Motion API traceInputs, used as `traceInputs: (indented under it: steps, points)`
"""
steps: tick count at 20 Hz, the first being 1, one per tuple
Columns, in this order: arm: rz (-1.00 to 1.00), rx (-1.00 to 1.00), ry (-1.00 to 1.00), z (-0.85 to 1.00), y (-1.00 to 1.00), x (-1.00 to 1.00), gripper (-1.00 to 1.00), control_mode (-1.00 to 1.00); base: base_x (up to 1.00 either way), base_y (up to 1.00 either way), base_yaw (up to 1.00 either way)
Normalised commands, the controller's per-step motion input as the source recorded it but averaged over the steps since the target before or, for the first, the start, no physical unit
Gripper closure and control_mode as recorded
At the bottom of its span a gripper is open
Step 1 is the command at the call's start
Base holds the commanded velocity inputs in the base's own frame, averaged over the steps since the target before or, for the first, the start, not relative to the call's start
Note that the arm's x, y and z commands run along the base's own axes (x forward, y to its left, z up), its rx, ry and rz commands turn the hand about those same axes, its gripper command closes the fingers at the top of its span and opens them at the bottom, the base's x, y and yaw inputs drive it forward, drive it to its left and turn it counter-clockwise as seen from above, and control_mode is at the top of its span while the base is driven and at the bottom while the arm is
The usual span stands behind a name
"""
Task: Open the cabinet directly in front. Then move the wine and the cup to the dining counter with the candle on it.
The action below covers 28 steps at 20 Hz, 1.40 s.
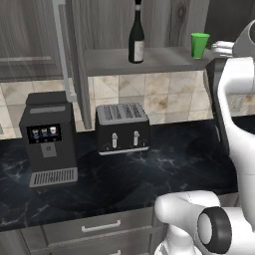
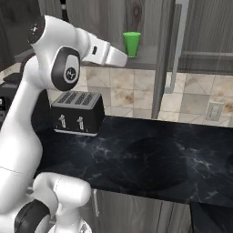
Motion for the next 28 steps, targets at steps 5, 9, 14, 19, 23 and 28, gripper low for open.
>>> traceInputs:
  steps: [5,9,14,19,23,28]
  points:
    - [0.0,0.34,0.0,0.12,-0.05,0.17,-1.0,-1.0,0.0,0.0,0.0]
    - [0.0,0.1,0.0,0.0,0.0,0.01,-1.0,-1.0,0.0,0.0,0.0]
    - [0.0,0.01,0.0,-0.03,0.0,0.08,-1.0,-1.0,0.0,0.0,0.0]
    - [0.0,0.0,0.0,0.0,-0.03,0.37,-1.0,-1.0,0.0,0.0,0.0]
    - [0.0,0.03,-0.03,0.0,-0.04,0.53,-1.0,-1.0,0.0,0.0,0.0]
    - [0.01,0.0,-0.1,0.0,-0.08,0.37,-1.0,-1.0,0.0,0.0,0.0]
